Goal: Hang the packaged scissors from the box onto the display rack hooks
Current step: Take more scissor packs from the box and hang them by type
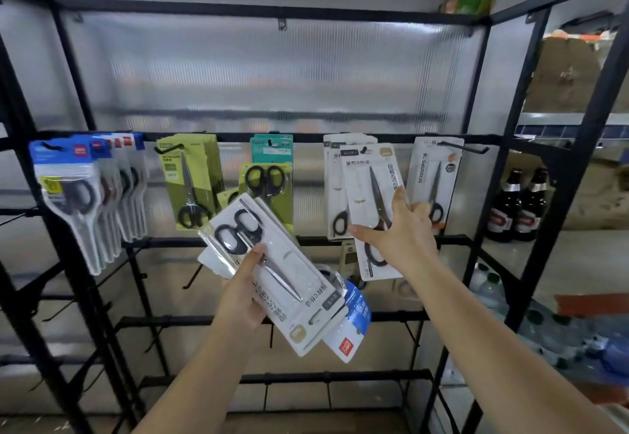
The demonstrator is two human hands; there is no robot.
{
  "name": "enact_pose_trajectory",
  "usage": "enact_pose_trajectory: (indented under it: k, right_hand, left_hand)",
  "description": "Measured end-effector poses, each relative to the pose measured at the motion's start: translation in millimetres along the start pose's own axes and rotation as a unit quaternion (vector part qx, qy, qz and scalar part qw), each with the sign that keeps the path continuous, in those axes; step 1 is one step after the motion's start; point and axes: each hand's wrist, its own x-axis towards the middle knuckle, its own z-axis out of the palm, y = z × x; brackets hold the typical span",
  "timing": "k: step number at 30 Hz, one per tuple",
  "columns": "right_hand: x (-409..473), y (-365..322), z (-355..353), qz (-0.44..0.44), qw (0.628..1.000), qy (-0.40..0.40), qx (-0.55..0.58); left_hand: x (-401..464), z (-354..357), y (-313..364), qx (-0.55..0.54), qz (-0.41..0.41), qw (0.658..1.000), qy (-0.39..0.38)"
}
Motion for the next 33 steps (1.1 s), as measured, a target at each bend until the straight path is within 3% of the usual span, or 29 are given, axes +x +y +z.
enact_pose_trajectory:
  k: [9, 16, 19, 21, 23, 25, 29, 33]
  right_hand:
    - [21.2, -15.5, 3.7, 0.024, 0.991, -0.003, -0.13]
    - [37.0, -18.2, 14.7, 0.016, 0.992, -0.016, -0.127]
    - [8.4, -19.5, 34.6, -0.055, 0.998, -0.032, -0.002]
    - [-20.8, -23.2, 48.6, -0.069, 0.976, -0.155, 0.134]
    - [-44.6, -26.2, 63.3, -0.072, 0.955, -0.238, 0.161]
    - [-53.5, -24.4, 76.9, -0.092, 0.964, -0.208, 0.139]
    - [-60.7, -25.4, 80.2, -0.07, 0.95, -0.162, 0.256]
    - [-63.7, -26.4, 78.6, -0.058, 0.94, -0.144, 0.304]
  left_hand:
    - [-2.0, -7.2, 3.9, 0.012, -0.005, 1.0, -0.024]
    - [-4.9, -10.6, 11.8, 0.006, -0.008, 0.999, -0.035]
    - [-5.7, -12.6, 12.2, -0.001, 0.003, 0.999, -0.044]
    - [-6.5, -11.2, 12.4, -0.01, -0.004, 0.999, -0.048]
    - [-7.1, -10.3, 11.7, -0.012, -0.017, 0.999, -0.049]
    - [-6.5, -12.8, 9.4, -0.012, -0.013, 0.998, -0.061]
    - [-6.1, -22.5, 5.1, -0.024, 0.006, 0.995, -0.097]
    - [-6.5, -21.2, 6.6, -0.036, -0.008, 0.996, -0.084]
